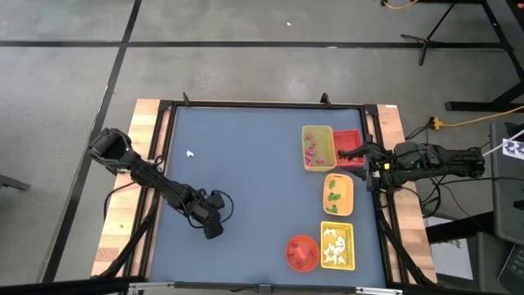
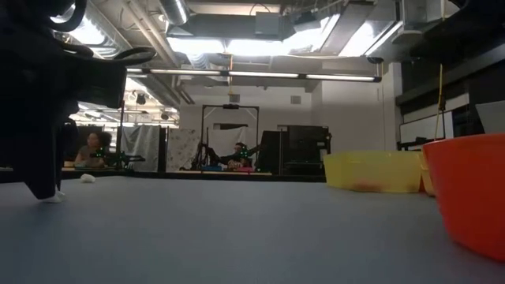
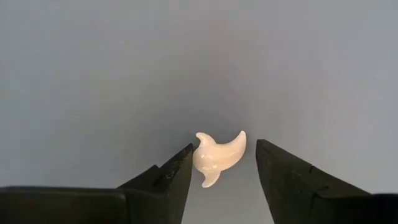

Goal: Sort Halloween decoration
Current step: Put the white ghost toy into the yellow box

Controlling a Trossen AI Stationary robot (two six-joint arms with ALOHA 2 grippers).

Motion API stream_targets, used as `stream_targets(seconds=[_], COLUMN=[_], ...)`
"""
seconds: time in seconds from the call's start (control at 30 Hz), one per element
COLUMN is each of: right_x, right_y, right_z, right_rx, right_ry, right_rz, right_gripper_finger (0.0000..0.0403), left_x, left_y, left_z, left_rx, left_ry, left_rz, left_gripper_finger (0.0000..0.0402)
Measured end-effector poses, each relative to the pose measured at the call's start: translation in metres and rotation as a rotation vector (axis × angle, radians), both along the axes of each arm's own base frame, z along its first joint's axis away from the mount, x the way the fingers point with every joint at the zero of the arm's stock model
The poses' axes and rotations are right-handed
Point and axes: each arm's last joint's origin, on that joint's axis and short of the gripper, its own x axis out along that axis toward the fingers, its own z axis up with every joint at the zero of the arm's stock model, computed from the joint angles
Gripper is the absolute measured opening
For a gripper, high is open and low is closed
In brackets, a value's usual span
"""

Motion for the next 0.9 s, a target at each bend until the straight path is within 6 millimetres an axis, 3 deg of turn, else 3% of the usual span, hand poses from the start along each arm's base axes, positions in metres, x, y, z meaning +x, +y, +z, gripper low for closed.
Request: stream_targets(seconds=[0.9], right_x=[0.0], right_y=[0.0], right_z=[0.0], right_rx=[0.0], right_ry=[0.0], right_rz=[0.0], right_gripper_finger=[0.0225], left_x=[-0.0001], left_y=[-0.0008], left_z=[-0.0075], left_rx=[0.025], left_ry=[0.029], left_rz=[-0.001], left_gripper_finger=[0.0063])
